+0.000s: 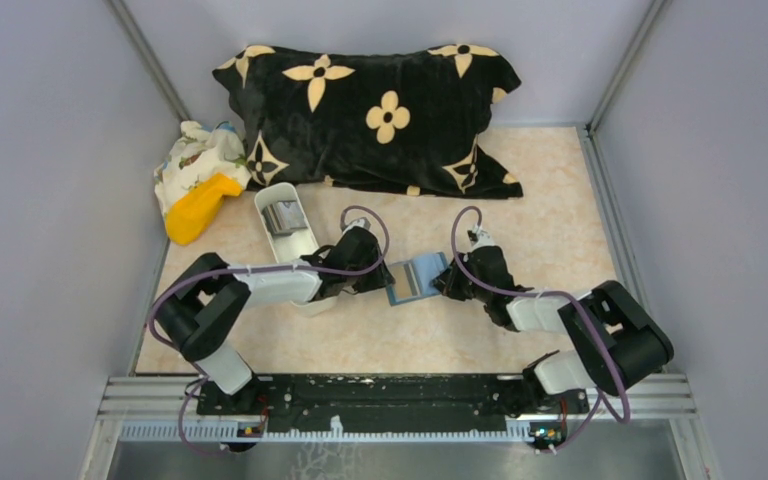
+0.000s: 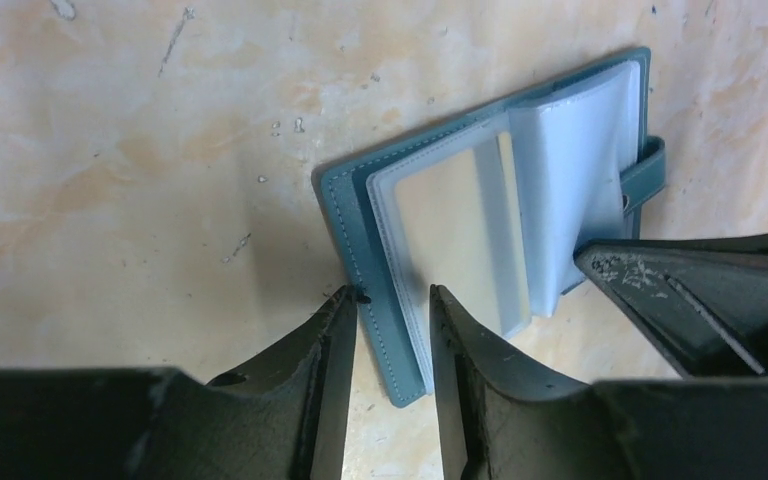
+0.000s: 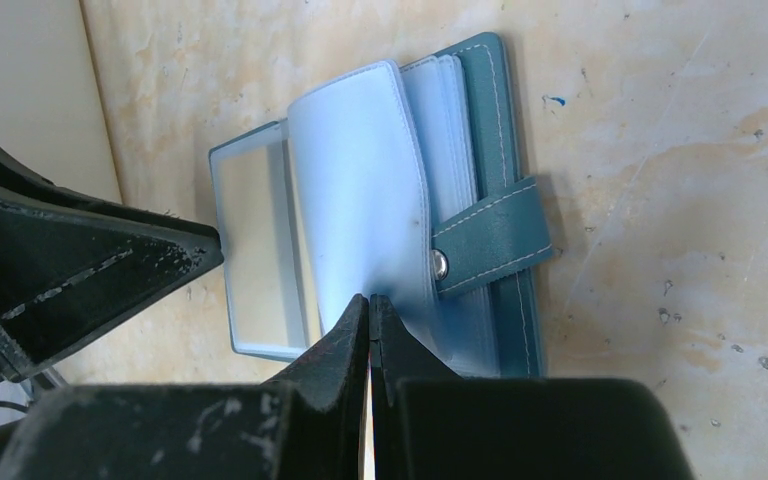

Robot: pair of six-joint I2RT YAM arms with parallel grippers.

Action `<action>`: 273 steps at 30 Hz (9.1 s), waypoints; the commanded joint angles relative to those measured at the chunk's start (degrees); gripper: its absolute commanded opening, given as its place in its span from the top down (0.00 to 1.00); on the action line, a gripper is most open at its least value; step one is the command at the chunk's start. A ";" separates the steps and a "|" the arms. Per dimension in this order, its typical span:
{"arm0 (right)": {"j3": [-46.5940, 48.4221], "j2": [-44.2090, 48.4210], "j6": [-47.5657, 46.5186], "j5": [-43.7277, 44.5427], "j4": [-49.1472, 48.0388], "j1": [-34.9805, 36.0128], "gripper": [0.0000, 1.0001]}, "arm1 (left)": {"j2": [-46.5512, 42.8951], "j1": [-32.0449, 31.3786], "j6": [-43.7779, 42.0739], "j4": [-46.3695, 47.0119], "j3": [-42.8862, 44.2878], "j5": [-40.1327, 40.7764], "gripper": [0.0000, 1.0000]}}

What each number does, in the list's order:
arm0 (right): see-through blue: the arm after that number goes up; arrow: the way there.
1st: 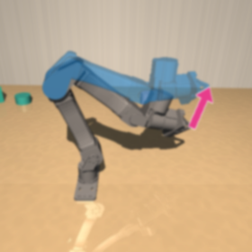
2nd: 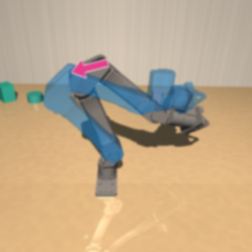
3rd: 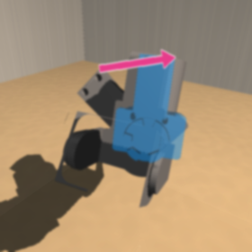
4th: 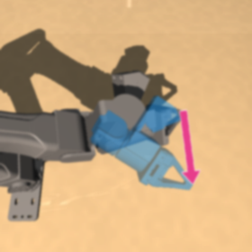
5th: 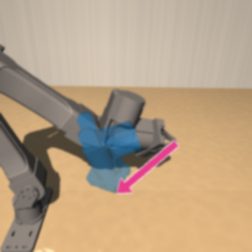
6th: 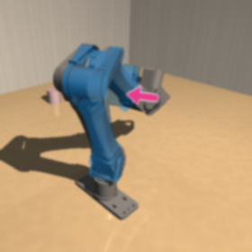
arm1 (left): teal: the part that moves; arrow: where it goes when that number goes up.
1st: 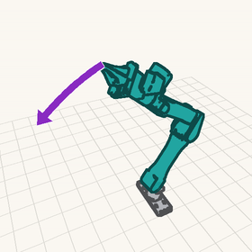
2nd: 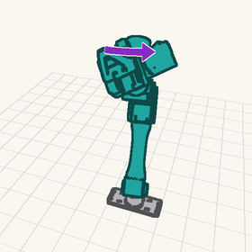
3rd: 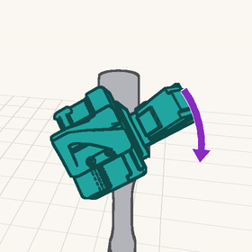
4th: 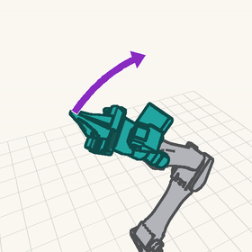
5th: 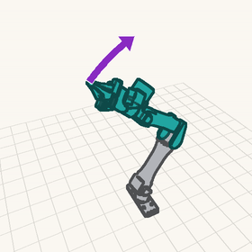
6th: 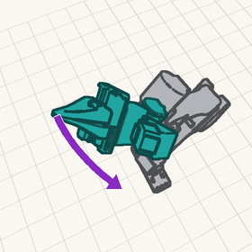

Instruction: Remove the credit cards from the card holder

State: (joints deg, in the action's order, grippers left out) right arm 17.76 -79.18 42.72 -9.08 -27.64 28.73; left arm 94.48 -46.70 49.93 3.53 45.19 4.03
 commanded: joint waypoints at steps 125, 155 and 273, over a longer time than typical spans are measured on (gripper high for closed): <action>14.18 -0.22 -9.22 2.61 15.36 -9.95 0.62 | 13.37 5.83 -6.93 0.83 16.72 -18.27 0.75; 17.32 -4.74 -7.34 9.39 27.58 -8.78 1.00 | 10.63 6.44 -8.36 2.80 14.32 -16.92 0.75; 15.62 -2.82 -13.97 -0.59 16.23 -8.78 0.83 | 22.87 3.22 -17.57 0.36 33.97 -29.73 0.77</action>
State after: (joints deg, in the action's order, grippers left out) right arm 34.04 -88.62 29.56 -13.82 -15.33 19.49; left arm 115.55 -43.05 32.14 3.68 77.36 -24.80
